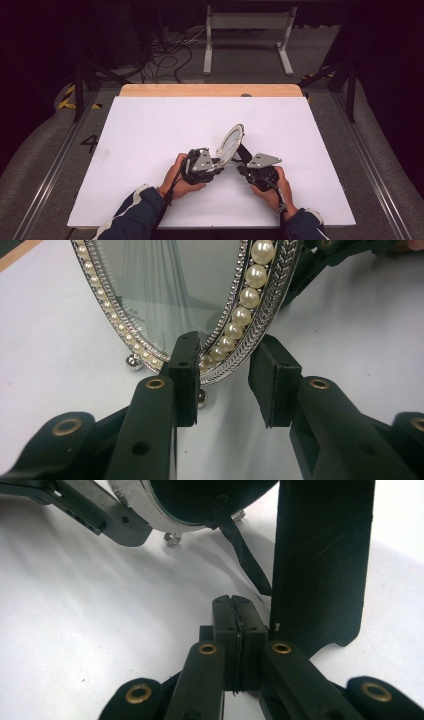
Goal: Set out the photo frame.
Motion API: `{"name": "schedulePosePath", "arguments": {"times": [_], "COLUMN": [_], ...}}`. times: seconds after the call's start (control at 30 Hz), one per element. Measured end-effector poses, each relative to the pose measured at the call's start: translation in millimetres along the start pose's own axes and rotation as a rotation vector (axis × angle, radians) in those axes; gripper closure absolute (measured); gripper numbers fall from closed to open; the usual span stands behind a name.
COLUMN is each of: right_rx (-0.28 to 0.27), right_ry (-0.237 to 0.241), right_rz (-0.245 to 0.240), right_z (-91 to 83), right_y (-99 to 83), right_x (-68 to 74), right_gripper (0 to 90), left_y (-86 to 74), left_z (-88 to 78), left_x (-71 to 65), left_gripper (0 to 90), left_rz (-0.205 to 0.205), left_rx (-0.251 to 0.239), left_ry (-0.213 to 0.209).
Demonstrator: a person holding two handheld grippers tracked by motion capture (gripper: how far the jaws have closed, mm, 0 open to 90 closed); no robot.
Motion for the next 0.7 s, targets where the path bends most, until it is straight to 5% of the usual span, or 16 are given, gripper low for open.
{"name": "schedulePosePath", "arguments": {"times": [0.6,0.7], "right_rx": [-0.010,-0.012], "right_ry": [-0.011,-0.019], "right_rz": [0.032,0.032], "right_z": [0.1,0.3], "right_y": [0.2,0.4], "right_x": [-11.7,-12.8], "right_gripper": [89.0,88.7], "left_y": [-5.1,-9.1], "left_z": [-13.9,-21.1], "left_x": [4.3,8.9], "left_gripper": [60.2,58.2], "left_rz": [0.004,-0.027], "left_rx": [-0.001,-0.006], "left_ry": [-0.025,-0.022]}}
Point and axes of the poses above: each handheld gripper's, and its own axes: z roughly forward along the jaws, y roughly out of its top, x roughly to its left, the point moved 8 cm from there along z, roughly forward along the jaws, and after that the axes turned 6 degrees about z, right-handed, at the moved point
